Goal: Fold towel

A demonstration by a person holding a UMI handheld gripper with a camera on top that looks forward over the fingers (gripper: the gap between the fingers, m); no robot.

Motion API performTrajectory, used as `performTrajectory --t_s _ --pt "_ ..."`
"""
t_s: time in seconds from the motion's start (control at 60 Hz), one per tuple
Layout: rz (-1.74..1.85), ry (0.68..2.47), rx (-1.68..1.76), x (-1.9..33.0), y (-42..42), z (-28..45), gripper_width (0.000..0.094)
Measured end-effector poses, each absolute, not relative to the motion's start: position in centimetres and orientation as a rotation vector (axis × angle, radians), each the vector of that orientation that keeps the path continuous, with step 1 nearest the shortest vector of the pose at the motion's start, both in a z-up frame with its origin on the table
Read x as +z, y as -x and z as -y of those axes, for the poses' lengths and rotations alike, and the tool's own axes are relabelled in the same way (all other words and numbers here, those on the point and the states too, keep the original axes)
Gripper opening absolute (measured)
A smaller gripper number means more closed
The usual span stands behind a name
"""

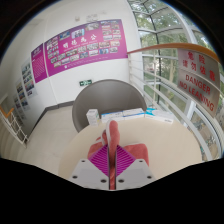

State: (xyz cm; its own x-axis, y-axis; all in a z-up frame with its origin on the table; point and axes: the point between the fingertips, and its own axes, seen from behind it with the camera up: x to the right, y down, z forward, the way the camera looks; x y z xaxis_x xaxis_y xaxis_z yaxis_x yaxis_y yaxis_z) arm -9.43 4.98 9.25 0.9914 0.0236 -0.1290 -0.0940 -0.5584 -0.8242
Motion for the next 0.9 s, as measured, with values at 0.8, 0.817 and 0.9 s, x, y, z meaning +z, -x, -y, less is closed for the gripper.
performTrajectory --t_s 0.8,0.817,0.9 --pt "-0.004 2.085 -0.141 19.5 4.5 14.0 0.0856" --pt "-0.001 2.085 -0.144 19.9 4.8 14.8 0.0856" --pt "0.003 2.083 -0.157 21.1 6.5 18.6 0.0859"
